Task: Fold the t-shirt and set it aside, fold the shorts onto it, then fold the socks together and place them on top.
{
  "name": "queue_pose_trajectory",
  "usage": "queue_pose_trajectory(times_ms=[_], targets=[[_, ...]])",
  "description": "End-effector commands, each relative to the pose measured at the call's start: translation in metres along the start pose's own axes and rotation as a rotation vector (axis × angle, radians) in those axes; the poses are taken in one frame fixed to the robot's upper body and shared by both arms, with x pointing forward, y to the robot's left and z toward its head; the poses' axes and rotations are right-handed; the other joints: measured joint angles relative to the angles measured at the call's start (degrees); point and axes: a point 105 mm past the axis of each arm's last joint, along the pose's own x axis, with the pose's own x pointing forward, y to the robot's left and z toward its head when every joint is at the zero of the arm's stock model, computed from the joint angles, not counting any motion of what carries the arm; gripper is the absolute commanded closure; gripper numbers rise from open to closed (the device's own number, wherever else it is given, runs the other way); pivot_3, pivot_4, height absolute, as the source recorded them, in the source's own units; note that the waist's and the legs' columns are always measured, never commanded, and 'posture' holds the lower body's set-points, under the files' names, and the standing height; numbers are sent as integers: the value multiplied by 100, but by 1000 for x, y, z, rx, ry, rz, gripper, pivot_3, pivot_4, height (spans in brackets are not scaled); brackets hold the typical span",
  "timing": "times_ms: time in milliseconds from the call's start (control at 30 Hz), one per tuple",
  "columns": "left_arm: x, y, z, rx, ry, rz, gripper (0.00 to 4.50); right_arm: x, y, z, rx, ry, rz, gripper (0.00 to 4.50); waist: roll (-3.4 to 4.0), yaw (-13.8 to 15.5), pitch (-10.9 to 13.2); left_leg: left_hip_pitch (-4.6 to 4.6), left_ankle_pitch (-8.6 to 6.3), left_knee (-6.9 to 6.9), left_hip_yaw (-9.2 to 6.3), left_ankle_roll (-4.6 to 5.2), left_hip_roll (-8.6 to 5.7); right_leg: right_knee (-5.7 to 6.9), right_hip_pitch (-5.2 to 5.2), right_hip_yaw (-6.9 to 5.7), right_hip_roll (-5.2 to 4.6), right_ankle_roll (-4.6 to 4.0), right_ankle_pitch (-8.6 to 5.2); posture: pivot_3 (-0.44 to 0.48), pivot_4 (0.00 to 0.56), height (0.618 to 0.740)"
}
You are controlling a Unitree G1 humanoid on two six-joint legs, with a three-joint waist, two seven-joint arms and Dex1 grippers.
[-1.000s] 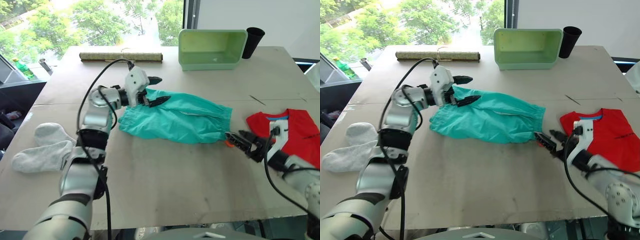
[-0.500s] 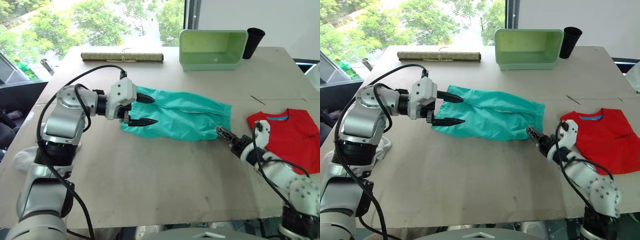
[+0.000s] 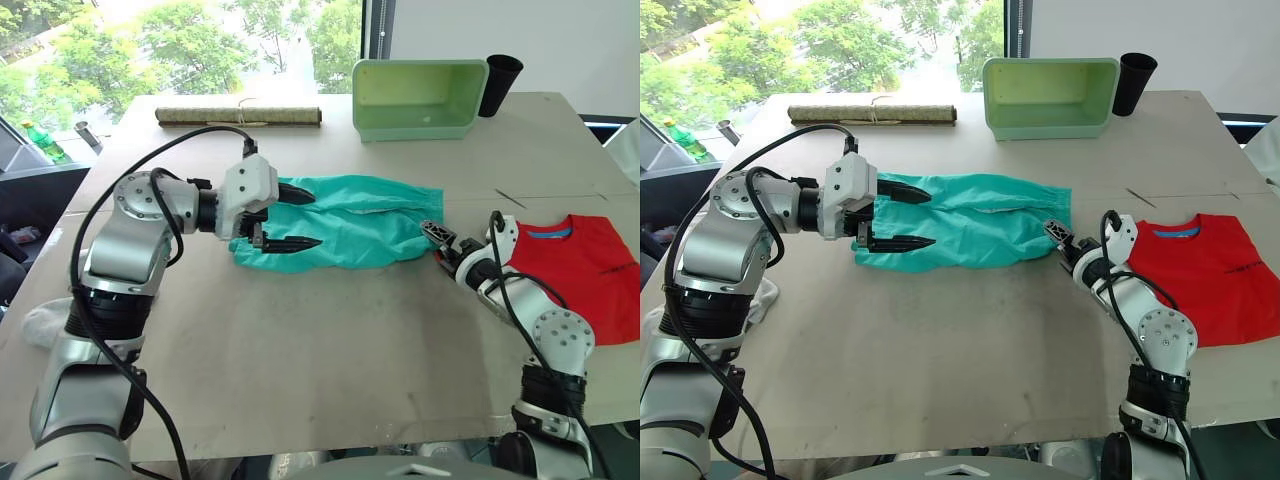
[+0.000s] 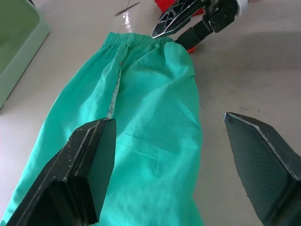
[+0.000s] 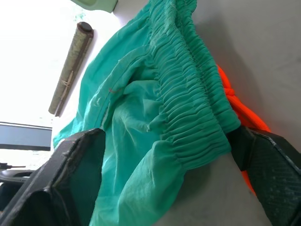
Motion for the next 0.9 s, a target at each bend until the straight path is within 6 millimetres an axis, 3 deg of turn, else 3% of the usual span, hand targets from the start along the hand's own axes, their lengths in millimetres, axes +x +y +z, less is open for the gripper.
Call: queue_pose_trajectory(times_ms=[33, 67, 233, 433, 533, 667, 767, 833, 900], targets=[[-7, 3, 8, 42, -8, 26, 514, 5, -18, -3, -51, 4, -113, 1840, 0, 0, 0, 1, 0, 0, 3, -1, 0, 1, 0, 3, 0, 0, 0, 0, 150, 740], [-7, 3, 7, 43, -5, 27, 514, 5, -19, -3, -97, 4, -121, 2002, 0, 1, 0, 1, 0, 0, 3, -1, 0, 1, 0, 3, 0, 0, 0, 0, 150, 740], [-7, 3, 6, 43, 0, 31, 514, 2, -26, 8, -163, -55, -176, 4381, 1, 0, 0, 1, 0, -2, 5, -1, 0, 1, -2, 5, 0, 0, 0, 0, 150, 740], [-5, 5, 5, 52, -3, 27, 514, -22, -22, 44, -705, -171, -217, 4381, 12, 78, 7, -9, -2, -1, 7, -2, -4, -5, -13, 5, -5, 1, -1, 0, 150, 740], [-4, 7, 5, 56, -6, 27, 514, -44, -23, 73, -758, -271, -262, 4381, 14, 72, 8, -24, 0, -2, 9, 1, -4, -5, -25, 7, -4, 1, -1, 0, 150, 740], [-1, 8, 4, 60, -13, 22, 514, -69, -5, 97, -920, -360, -257, 4381, 16, 47, 10, -25, 2, -8, 13, 1, -2, 0, -30, 9, -3, 1, -1, 0, 150, 740], [2, 10, 3, 66, -21, 16, 514, -77, 25, 97, -1117, -372, -185, 4381, 21, 38, 13, -25, 2, -9, 16, 0, 0, 0, -33, 11, -1, 7, -4, 0, 150, 740], [4, 12, 4, 71, -25, 15, 514, -76, 48, 83, -1326, -321, -97, 4381, 20, 32, 12, -24, 2, -9, 20, 1, 2, 0, -35, 16, 0, 22, -13, 0, 150, 740], [5, 14, 3, 69, -24, 14, 514, -74, 59, 66, -1562, -251, -36, 4381, 18, 34, 12, -25, 2, -10, 25, 1, 2, 0, -40, 21, -1, 23, -14, 0, 150, 740]])
